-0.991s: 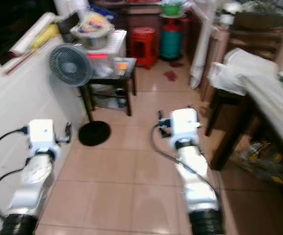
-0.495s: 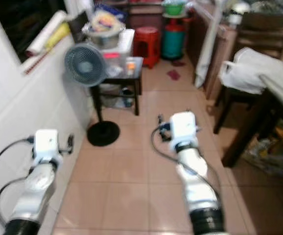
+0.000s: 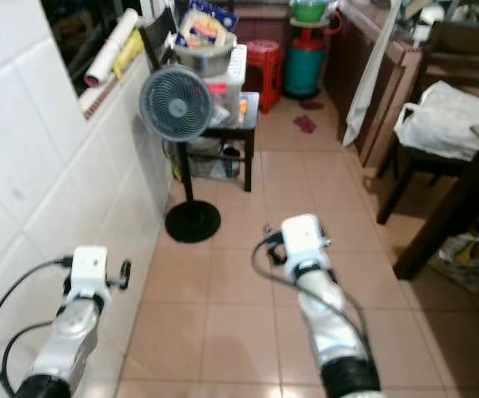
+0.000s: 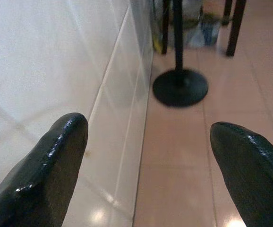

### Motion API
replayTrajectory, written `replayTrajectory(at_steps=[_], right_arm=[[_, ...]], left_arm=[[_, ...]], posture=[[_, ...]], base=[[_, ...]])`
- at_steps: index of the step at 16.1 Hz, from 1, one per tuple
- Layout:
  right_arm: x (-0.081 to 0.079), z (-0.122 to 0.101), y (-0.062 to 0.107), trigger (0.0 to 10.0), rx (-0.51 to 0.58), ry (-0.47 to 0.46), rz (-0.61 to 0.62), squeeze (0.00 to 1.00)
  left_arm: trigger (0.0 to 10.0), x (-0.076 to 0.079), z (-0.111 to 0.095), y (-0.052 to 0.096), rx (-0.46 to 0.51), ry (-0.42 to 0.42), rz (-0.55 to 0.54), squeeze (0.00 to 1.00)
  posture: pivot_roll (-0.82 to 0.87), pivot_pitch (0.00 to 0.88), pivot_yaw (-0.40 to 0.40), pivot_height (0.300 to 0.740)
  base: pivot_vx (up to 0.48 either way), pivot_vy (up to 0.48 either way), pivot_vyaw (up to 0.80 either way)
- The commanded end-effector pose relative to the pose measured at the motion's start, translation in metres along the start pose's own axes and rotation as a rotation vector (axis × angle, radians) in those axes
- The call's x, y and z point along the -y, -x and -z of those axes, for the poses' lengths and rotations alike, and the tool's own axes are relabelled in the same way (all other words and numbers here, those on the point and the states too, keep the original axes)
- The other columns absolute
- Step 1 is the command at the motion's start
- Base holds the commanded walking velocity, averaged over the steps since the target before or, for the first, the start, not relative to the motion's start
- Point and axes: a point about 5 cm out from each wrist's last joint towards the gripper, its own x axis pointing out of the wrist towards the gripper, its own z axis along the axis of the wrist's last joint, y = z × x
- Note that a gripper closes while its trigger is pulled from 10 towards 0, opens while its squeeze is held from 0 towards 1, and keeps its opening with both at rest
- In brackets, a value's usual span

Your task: Setting the table

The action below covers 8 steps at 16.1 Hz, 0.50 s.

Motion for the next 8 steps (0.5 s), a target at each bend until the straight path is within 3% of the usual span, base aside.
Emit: replayTrajectory(at_steps=[1,4,8], right_arm=[[0.014,0.011,0.001,10.0,-0.052,-0.010,0.054,0.00],[0.015,0.046,0.008,10.0,-0.225,0.035,0.067,0.00],[0.000,0.085,0.026,10.0,-0.459,-0.012,-0.021,0.00]], left_arm=[[10.0,0.014,0.000,-0.002,-0.005,-0.014,0.064,0.00],[10.0,0.037,0.019,0.000,-0.092,-0.054,0.223,0.00],[10.0,0.050,0.045,0.008,-0.223,-0.159,0.319,0.00]], posture=[[0.04,0.000,0.018,0.740],[0.02,0.000,0.031,0.740],[-0.04,0.000,0.058,0.740]], base=[[0.000,0.000,0.00],[0.000,0.000,0.00],[0.000,0.000,0.00]])
